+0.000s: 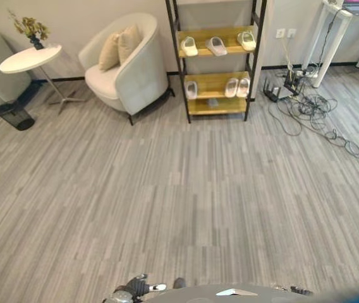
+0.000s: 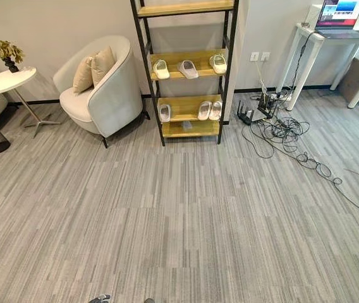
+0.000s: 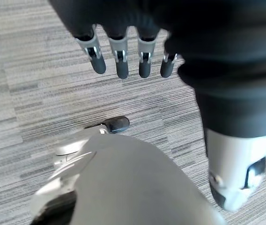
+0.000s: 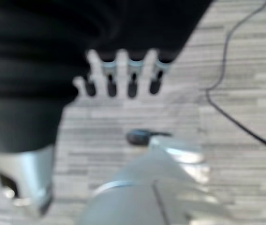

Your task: Arrange the slippers neatly on the shoe rack.

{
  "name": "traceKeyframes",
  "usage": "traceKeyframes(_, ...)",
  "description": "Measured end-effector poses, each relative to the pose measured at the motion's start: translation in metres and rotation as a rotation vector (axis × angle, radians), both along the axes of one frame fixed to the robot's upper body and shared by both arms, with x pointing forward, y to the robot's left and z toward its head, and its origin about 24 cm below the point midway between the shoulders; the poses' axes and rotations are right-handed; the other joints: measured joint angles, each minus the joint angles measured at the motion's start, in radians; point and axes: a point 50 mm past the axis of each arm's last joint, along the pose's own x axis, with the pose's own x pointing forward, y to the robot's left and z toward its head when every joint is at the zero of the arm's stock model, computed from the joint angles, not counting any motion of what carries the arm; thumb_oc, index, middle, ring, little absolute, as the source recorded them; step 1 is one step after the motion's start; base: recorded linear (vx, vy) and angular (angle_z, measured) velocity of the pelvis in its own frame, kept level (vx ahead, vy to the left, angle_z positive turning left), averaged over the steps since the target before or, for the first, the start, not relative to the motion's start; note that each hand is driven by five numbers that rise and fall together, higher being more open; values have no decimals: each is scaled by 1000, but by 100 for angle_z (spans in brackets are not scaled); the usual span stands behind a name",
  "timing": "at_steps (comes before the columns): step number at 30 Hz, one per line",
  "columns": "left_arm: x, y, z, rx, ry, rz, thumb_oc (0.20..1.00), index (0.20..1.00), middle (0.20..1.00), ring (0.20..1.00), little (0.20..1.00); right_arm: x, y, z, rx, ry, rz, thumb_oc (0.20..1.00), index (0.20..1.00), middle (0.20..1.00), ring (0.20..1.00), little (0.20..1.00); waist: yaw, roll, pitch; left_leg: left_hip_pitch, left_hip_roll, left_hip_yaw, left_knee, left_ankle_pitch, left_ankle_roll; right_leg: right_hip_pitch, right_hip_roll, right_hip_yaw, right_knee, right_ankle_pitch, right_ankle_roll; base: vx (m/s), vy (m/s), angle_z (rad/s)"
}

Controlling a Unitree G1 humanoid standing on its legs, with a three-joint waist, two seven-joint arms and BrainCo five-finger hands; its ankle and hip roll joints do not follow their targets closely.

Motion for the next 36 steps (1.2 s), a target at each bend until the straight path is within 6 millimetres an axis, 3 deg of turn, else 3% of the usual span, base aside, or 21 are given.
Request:
traceKeyframes(6,4,0,1,0,-6,0,1000,1000,1000,1000,1000,3,-8,3,-18,8,9,1000,1000,1000,1000,1000,-19,33,20,-31,78,-4,66,-25,-66,-58,81,12,95,-53,-72,54,-192,-11)
traceKeyframes(9,23,7,6,20,-45,-5,1000,1000,1000,1000,1000,18,-4,4,-9,-23,22,1000,1000,1000,1000,1000,5,-54,65,-170,29,-71,297,89,-151,-145,61,2,228,-83,-131,93,-197,-24)
traceKeyframes(11,53,11,15,32,-122,-15,1000,1000,1000,1000,1000,32,-2,5,-15,-42,58,1000,1000,1000,1000,1000,13,-108,103,-329,7,-33,515,124,-102,-146,33,-35,234,-104,-168,258,-20,21)
traceKeyframes(13,59,10,17,30,-143,-25,1000,1000,1000,1000,1000,28,-5,5,-26,-6,61,1000,1000,1000,1000,1000,15,-137,106,-348,-23,65,360,89,-58,-98,33,-36,145,-104,-167,340,65,42)
traceKeyframes(15,58,8,17,27,-144,-37,1000,1000,1000,1000,1000,36,-6,7,-38,-22,68,1000,1000,1000,1000,1000,40,-124,114,-357,-48,119,126,111,-55,-69,56,-39,74,-88,-137,360,79,6)
traceKeyframes(17,48,1,12,4,-117,1,1000,1000,1000,1000,1000,41,-4,7,-45,-22,68,1000,1000,1000,1000,1000,59,-92,103,-375,-46,137,-14,127,-53,-32,94,-45,14,-80,-107,234,57,-43)
traceKeyframes(19,25,3,6,5,-57,15,1000,1000,1000,1000,1000,45,7,5,-24,-39,102,1000,1000,1000,1000,1000,90,-94,94,-376,-44,132,-12,140,-48,19,115,-41,5,-63,-145,659,290,-73)
traceKeyframes(20,11,10,3,23,-17,34,1000,1000,1000,1000,1000,39,8,3,-26,-9,98,1000,1000,1000,1000,1000,95,-107,93,-368,-59,84,-8,141,-37,47,130,-6,6,-74,-149,782,411,-52)
traceKeyframes(22,-3,19,2,40,15,120,1000,1000,1000,1000,1000,33,15,0,-9,3,85,1000,1000,1000,1000,1000,122,-149,71,-358,-82,40,24,123,3,45,113,50,26,-120,-96,432,284,-93)
traceKeyframes(23,-16,26,2,66,69,147,1000,1000,1000,1000,1000,18,23,-5,10,43,93,1000,1000,1000,1000,1000,124,-198,41,-371,-137,63,117,125,56,59,76,60,41,-155,-40,459,359,-72)
traceKeyframes(24,-21,22,0,63,85,137,1000,1000,1000,1000,1000,3,19,-6,5,77,89,1000,1000,1000,1000,1000,122,-161,15,-342,-129,79,109,165,126,65,112,58,129,-171,-15,415,386,-16)
traceKeyframes(25,-20,27,1,81,88,127,1000,1000,1000,1000,1000,-4,27,-9,24,90,87,1000,1000,1000,1000,1000,111,-187,8,-318,-145,90,112,118,119,53,99,58,193,-187,4,301,298,34)
traceKeyframes(26,-2,30,5,86,38,110,1000,1000,1000,1000,1000,1,31,-9,41,68,81,1000,1000,1000,1000,1000,103,-187,9,-277,-152,73,95,90,161,-95,91,50,542,-178,13,299,289,44)
traceKeyframes(27,7,30,7,89,12,90,1000,1000,1000,1000,1000,10,29,-7,36,38,86,1000,1000,1000,1000,1000,89,-194,5,-251,-170,68,90,73,165,-191,57,40,762,-149,31,338,258,34)
traceKeyframes(28,26,26,10,82,-51,60,1000,1000,1000,1000,1000,22,26,-5,29,-11,89,1000,1000,1000,1000,1000,79,-187,3,-215,-216,47,111,7,211,-268,-27,57,917,-143,39,629,376,36)
traceKeyframes(30,54,18,17,82,-122,13,1000,1000,1000,1000,1000,38,24,0,27,-87,76,1000,1000,1000,1000,1000,73,-157,24,-167,-242,-1,169,-87,279,-348,-111,62,1055,-95,43,586,216,40)
traceKeyframes(32,70,18,22,88,-165,3,1000,1000,1000,1000,1000,40,23,1,35,-116,51,1000,1000,1000,1000,1000,50,-80,60,-75,-202,-47,160,-125,289,-436,-144,-48,990,-132,-5,394,39,42)
traceKeyframes(33,69,24,23,103,-165,8,1000,1000,1000,1000,1000,39,25,0,37,-105,70,1000,1000,1000,1000,1000,33,-73,63,-39,-187,-56,141,-113,242,-464,-136,-60,853,-131,-3,621,-95,78)
traceKeyframes(34,75,28,27,111,-197,0,1000,1000,1000,1000,1000,27,27,-3,41,-68,80,1000,1000,1000,1000,1000,7,-112,54,13,-203,-78,123,-148,219,-522,-130,-41,751,-121,12,790,-138,142)
traceKeyframes(35,80,35,31,135,-212,6,1000,1000,1000,1000,1000,22,34,-6,55,-33,88,1000,1000,1000,1000,1000,-20,-150,69,71,-205,-166,118,-201,191,-505,-85,-8,405,-77,25,758,-224,151)
traceKeyframes(36,75,39,30,146,-198,12,1000,1000,1000,1000,1000,18,36,-7,57,-11,90,1000,1000,1000,1000,1000,-29,-166,77,113,-193,-175,97,-219,173,-511,-61,-8,282,-26,13,584,-229,126)
